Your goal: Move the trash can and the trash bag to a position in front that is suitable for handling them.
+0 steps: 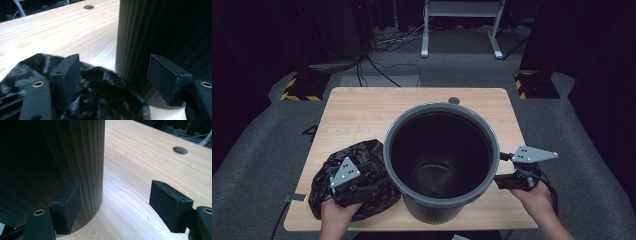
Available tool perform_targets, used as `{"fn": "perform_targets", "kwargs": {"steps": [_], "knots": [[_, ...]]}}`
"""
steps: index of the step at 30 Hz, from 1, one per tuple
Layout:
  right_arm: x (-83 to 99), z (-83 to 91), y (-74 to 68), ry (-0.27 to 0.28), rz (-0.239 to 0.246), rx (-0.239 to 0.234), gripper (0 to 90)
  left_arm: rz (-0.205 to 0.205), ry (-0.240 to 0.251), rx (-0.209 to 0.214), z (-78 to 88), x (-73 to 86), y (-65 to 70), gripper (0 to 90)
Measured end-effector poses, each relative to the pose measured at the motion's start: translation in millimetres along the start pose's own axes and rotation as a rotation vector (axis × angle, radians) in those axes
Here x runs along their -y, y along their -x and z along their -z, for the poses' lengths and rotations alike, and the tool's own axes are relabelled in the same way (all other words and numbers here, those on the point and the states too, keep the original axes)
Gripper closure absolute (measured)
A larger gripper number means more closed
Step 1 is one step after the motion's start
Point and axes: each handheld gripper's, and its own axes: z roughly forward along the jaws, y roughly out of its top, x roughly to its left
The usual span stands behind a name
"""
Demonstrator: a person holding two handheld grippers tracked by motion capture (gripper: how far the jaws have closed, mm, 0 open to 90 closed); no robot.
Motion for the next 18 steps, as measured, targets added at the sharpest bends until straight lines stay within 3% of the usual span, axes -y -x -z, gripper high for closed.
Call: {"fn": "perform_targets", "kwargs": {"steps": [10,12,18], "knots": [[-27.6,37.0,7.6,0.067,0.016,-0.016,24.5,-0.026,-0.007,-0.001,8.1,11.9,-6.0,26.0],[-32.1,41.5,11.4,0.072,0.022,-0.041,24.5,-0.029,-0.002,0.005,8.2,11.7,-7.5,26.0],[-47.7,54.4,23.7,0.082,0.003,-0.054,24.5,-0.024,0.010,0.019,5.3,6.8,-9.9,25.8]]}}
